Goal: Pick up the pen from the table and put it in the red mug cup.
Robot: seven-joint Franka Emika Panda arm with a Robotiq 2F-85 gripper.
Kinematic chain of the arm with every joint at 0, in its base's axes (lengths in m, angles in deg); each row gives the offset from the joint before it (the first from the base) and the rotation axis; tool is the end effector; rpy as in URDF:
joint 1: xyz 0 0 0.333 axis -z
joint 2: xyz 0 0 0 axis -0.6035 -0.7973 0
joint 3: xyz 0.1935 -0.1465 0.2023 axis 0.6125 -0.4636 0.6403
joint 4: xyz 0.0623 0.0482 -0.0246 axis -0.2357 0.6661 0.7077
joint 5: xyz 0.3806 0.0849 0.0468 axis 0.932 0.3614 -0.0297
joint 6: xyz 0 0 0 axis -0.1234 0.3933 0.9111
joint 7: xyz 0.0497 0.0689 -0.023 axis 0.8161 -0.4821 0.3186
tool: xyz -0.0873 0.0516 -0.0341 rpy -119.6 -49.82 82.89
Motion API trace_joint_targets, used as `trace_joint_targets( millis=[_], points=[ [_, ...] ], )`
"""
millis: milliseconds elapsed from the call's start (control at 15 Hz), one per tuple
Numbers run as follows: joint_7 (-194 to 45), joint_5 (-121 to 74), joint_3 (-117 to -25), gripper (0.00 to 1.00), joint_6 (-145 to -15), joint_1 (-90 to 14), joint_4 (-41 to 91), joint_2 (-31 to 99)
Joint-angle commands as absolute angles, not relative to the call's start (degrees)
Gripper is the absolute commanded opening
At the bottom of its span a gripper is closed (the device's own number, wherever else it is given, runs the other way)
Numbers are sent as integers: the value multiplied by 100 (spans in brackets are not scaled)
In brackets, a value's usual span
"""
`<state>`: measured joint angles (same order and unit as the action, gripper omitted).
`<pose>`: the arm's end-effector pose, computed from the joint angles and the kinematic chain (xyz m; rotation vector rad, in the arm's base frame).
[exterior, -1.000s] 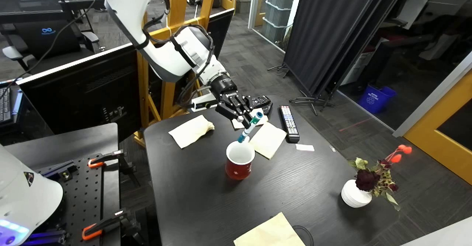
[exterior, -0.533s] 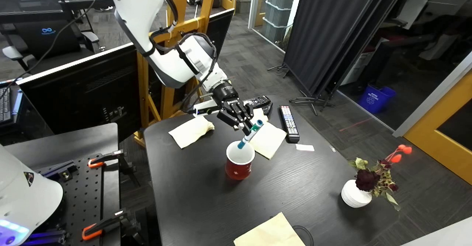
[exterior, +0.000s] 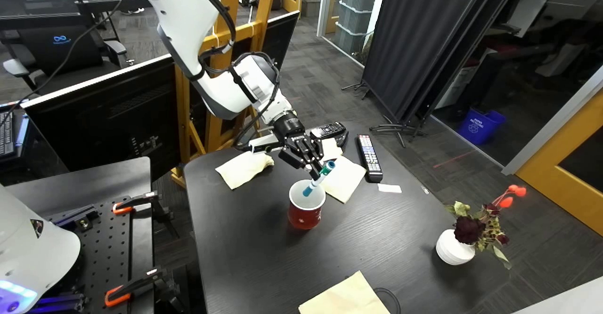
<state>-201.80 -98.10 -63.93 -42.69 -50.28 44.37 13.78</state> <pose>0.5649 0.0690 0.1563 1.6480 -1.0466 0.9928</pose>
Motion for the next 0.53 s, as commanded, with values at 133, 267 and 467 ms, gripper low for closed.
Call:
trace_joint_targets(
  millis=[133,267,467],
  points=[
    [-20150,-9781,-6230,5,-4177,-4936,4188,1081],
    [-20184,-9735,-6212,45,-4147,-4942,4172,1038],
    [-20277,-9679,-6219,60,-4117,-4934,4235,1101]
  ],
)
